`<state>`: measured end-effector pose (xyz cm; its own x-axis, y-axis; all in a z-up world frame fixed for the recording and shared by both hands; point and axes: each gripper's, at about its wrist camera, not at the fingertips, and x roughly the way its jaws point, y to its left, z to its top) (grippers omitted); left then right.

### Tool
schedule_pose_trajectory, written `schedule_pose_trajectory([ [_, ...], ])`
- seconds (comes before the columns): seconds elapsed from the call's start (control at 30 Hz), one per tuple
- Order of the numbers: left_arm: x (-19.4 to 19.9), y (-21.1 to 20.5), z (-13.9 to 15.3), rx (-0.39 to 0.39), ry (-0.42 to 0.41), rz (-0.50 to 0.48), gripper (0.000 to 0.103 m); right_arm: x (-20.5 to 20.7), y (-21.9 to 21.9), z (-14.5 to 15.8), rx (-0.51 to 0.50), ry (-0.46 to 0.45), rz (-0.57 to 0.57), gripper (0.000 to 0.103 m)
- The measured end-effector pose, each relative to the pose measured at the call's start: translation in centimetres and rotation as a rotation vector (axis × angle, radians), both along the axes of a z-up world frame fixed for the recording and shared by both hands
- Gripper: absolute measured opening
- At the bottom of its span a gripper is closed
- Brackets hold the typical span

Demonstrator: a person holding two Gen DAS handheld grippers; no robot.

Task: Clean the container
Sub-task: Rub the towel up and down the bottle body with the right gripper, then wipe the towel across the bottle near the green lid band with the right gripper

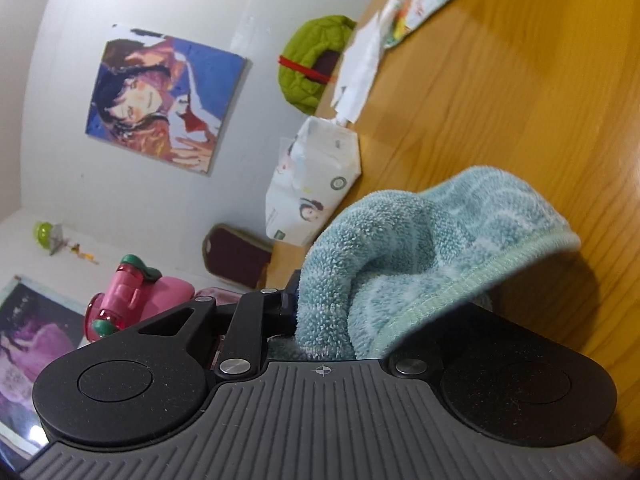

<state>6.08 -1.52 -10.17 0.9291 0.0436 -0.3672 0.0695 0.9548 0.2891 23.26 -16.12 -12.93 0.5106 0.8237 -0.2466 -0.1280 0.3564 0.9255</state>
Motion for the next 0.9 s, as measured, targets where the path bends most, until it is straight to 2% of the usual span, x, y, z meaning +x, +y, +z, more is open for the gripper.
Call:
schedule_pose_trajectory([
  [0.07,-0.8,-0.9,0.0,0.012,-0.011,0.009,0.092,-0.1,-0.4,0.2,0.019,-0.019,-0.008,0.030],
  [0.17,-2.0,-1.7,-0.1,-0.010,0.004,0.013,0.092,-0.4,-1.0,0.5,0.042,-0.054,-0.028,0.031],
  [0.37,-3.7,-2.1,-0.5,-0.049,0.014,0.025,0.092,-0.4,-0.9,1.0,0.014,-0.085,-0.026,0.031],
  [0.5,-4.5,-2.3,-0.5,-0.061,-0.005,-0.003,0.084,-0.6,-0.6,1.0,0.020,-0.069,0.002,0.031],
  [0.73,-3.4,-2.4,-0.6,-0.050,-0.012,-0.008,0.081,-1.2,-0.4,1.4,-0.044,-0.070,0.006,0.031],
  [0.8,-2.2,-2.4,-0.6,-0.015,-0.007,-0.008,0.078,-1.3,-0.6,1.5,-0.065,-0.066,-0.002,0.031],
  [0.9,-1.0,-2.8,-0.4,0.019,0.018,-0.021,0.079,-1.4,-0.7,1.5,-0.087,-0.059,-0.009,0.031],
])
